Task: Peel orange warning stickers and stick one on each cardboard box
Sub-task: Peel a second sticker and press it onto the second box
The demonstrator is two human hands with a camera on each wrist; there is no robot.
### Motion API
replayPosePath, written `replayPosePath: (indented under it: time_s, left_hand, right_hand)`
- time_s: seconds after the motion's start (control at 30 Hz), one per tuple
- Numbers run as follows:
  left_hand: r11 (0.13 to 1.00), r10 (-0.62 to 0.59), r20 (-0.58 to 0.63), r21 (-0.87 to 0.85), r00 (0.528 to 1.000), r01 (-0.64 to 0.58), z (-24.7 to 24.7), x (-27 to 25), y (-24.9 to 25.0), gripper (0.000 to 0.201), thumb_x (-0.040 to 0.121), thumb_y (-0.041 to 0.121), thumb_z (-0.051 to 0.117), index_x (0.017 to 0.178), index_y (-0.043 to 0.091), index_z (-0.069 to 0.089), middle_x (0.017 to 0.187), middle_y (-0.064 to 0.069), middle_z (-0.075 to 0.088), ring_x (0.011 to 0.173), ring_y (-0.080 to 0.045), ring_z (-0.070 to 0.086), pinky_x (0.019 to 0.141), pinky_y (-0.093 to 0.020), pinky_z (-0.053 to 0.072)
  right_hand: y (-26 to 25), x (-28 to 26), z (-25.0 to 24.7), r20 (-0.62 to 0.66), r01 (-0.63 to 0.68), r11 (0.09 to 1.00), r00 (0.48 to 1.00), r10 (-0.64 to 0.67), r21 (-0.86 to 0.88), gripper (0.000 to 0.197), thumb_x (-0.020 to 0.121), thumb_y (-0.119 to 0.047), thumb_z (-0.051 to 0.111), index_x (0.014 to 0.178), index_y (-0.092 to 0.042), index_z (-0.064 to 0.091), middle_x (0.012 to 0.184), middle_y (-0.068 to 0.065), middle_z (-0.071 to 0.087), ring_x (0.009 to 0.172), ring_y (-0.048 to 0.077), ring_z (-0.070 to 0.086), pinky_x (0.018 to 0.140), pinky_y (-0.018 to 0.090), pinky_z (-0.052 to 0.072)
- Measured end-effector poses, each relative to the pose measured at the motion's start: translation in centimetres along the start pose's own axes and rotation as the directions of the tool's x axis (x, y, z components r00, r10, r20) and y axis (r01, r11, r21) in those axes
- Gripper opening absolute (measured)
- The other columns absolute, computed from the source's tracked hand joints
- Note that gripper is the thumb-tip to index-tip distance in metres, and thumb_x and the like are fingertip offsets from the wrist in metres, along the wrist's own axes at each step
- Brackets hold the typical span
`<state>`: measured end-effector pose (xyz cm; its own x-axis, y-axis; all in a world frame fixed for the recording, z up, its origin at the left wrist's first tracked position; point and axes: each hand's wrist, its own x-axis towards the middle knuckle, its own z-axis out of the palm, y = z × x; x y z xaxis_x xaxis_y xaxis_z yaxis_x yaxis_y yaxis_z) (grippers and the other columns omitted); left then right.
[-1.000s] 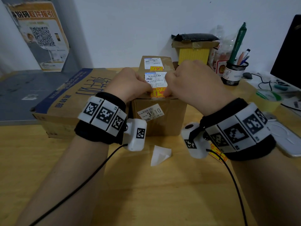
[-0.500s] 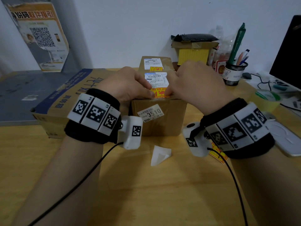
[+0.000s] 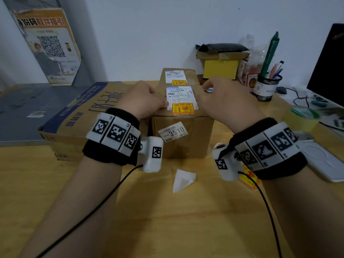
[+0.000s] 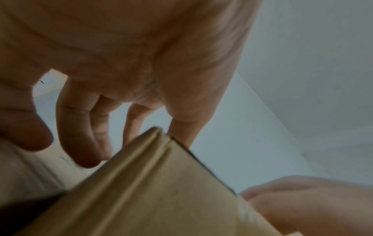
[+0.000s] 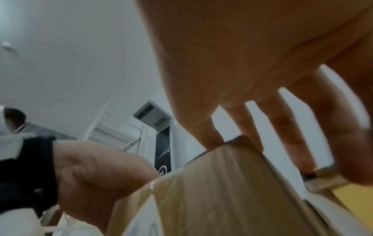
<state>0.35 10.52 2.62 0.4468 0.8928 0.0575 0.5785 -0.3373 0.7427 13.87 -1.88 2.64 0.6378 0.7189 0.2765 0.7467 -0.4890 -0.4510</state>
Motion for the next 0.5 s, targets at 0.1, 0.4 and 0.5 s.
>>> replayPosePath:
  time_s: [0.1, 0.4, 0.5]
  left_hand:
    - [0.999, -0.04, 0.019, 0.015, 0.999, 0.04, 0.1, 0.2, 0.0, 0.064, 0.086, 0.042, 0.074, 0.137, 0.01, 0.053, 0.126, -0.005, 0.063, 0.112, -0.024, 0.06, 0.084, -0.033, 0.047]
    - [0.961, 0.062, -0.138, -0.259, 0.988, -0.096, -1.0, -0.4, 1.6, 0.059, 0.09, 0.025, 0.068, 0.144, 0.015, 0.045, 0.12, -0.002, 0.065, 0.108, -0.022, 0.065, 0.087, -0.044, 0.06]
    - [0.919, 0.079, -0.15, -0.372, 0.986, -0.13, -0.2, -0.4, 1.7, 0.049, 0.09, 0.017, 0.067, 0.136, 0.017, 0.05, 0.107, 0.002, 0.069, 0.099, -0.016, 0.069, 0.087, -0.04, 0.059]
  right_hand:
    - [0.1, 0.0, 0.7, 0.162, -0.046, 0.998, 0.986, 0.039, 0.04, 0.045, 0.091, -0.046, 0.054, 0.13, -0.026, 0.056, 0.118, 0.002, 0.064, 0.096, 0.029, 0.067, 0.078, 0.051, 0.061]
    - [-0.6, -0.3, -1.5, -0.113, 0.017, 0.992, 0.994, -0.003, 0.125, 0.052, 0.092, -0.054, 0.052, 0.14, -0.032, 0.047, 0.128, -0.001, 0.064, 0.102, 0.027, 0.065, 0.081, 0.046, 0.056]
    - [-0.8, -0.6, -2.1, -0.195, 0.058, 0.997, 0.98, -0.045, 0.06, 0.044, 0.094, -0.05, 0.053, 0.134, -0.032, 0.049, 0.131, 0.002, 0.057, 0.108, 0.026, 0.058, 0.079, 0.042, 0.045]
